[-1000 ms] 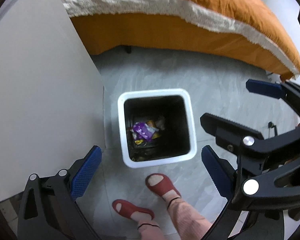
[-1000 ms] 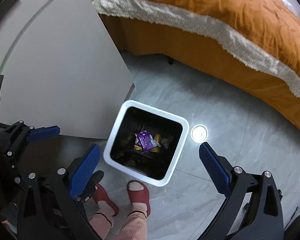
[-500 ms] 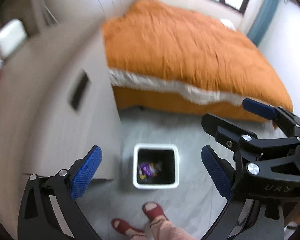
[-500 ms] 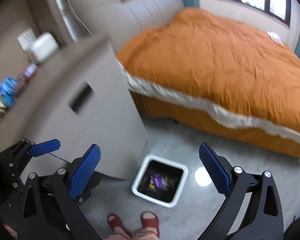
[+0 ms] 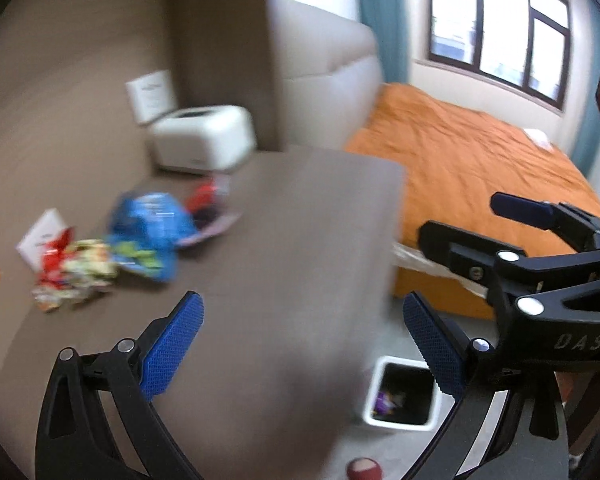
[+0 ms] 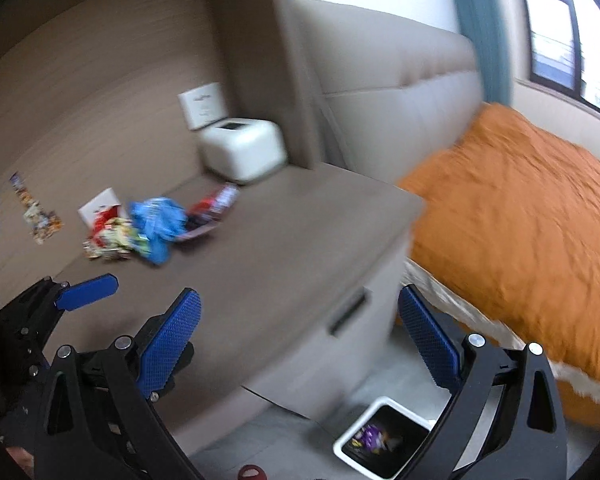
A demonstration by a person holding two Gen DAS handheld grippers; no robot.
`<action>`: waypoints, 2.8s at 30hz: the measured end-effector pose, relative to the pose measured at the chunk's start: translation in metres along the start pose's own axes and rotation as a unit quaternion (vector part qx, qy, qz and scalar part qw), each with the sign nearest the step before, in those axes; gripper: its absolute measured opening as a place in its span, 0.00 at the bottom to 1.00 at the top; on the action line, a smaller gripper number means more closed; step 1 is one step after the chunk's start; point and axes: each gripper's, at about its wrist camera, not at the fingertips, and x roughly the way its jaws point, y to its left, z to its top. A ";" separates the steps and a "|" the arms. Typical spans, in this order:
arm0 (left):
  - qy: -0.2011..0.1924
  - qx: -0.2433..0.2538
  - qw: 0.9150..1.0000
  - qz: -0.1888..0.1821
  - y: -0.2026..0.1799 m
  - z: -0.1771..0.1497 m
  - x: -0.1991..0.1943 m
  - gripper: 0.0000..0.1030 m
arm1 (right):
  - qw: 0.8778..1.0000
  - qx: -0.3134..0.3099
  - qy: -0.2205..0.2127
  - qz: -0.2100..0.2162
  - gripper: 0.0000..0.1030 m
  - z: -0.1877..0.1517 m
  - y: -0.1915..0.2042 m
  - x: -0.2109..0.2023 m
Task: Collect trash
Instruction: 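Move both tools back over the desk, then grasp the green-white crumpled wrapper with left tool while right tool grasps the blue bag, then carry both wrappers over the white bin and open both tools to drop them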
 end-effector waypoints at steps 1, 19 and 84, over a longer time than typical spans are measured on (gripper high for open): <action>-0.003 -0.010 1.000 0.015 0.016 0.000 -0.003 0.95 | 1.000 -0.013 0.000 0.008 0.95 0.006 0.013 0.004; -0.002 -0.104 0.985 0.141 0.194 -0.003 0.007 0.95 | 0.985 -0.140 0.036 0.098 0.95 0.059 0.153 0.097; 0.080 0.137 0.972 -0.175 -0.084 -0.012 0.030 0.58 | 0.993 0.082 0.055 -0.064 0.77 -0.039 -0.057 -0.041</action>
